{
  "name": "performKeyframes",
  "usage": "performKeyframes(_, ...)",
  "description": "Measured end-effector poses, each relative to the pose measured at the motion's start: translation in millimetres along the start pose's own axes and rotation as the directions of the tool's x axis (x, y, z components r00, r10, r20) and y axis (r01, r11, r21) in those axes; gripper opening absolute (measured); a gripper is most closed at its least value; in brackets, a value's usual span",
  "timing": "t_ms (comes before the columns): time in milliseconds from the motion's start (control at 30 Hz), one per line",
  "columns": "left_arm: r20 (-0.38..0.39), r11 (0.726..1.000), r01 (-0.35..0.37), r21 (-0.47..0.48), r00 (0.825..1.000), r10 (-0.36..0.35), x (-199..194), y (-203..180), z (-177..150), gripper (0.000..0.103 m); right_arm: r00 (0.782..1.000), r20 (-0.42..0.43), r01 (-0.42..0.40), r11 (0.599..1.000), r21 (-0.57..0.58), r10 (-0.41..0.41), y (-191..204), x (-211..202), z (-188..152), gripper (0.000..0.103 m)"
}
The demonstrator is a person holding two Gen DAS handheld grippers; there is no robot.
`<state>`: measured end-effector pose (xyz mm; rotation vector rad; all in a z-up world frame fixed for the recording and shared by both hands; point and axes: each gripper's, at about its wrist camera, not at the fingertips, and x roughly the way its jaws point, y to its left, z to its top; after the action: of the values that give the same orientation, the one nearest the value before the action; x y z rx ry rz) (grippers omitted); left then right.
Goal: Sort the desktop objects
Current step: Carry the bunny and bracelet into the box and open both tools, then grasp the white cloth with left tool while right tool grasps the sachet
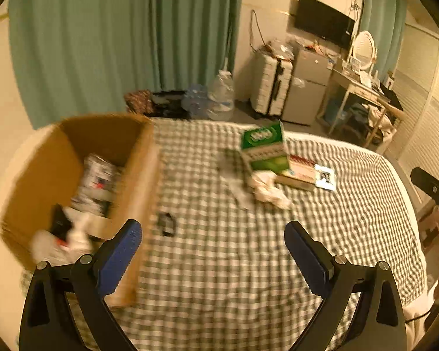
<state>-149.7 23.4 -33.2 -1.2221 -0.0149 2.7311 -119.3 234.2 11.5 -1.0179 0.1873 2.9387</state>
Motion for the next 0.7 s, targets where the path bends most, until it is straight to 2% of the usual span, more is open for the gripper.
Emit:
performKeyframes(67,-0.036,1.0,0.002,0.021,0.999,-0.001,22,-21,-6,0.1,1.0,-0.015,0.002,0.999,0.034,-0.002,-20,11,-11,0.083)
performKeyframes(233,-0.067,0.998,0.025,0.061,0.998,-0.021,63,-61,-16,0.1,0.999,-0.049,0.021,0.997,0.078,-0.017,-52,41,-33,0.083)
performKeyframes(367,-0.095,0.995,-0.014,0.097,0.995,0.024,105,-84,-17,0.1,0.996,-0.085,0.018,0.995,0.094,-0.01,-66,74,-45,0.083)
performKeyframes(700,-0.119,0.996,-0.064,0.064,0.99,0.071,211,-103,4,0.1,0.988,-0.152,0.003,0.984,0.18,0.025,-87,174,-38,0.082)
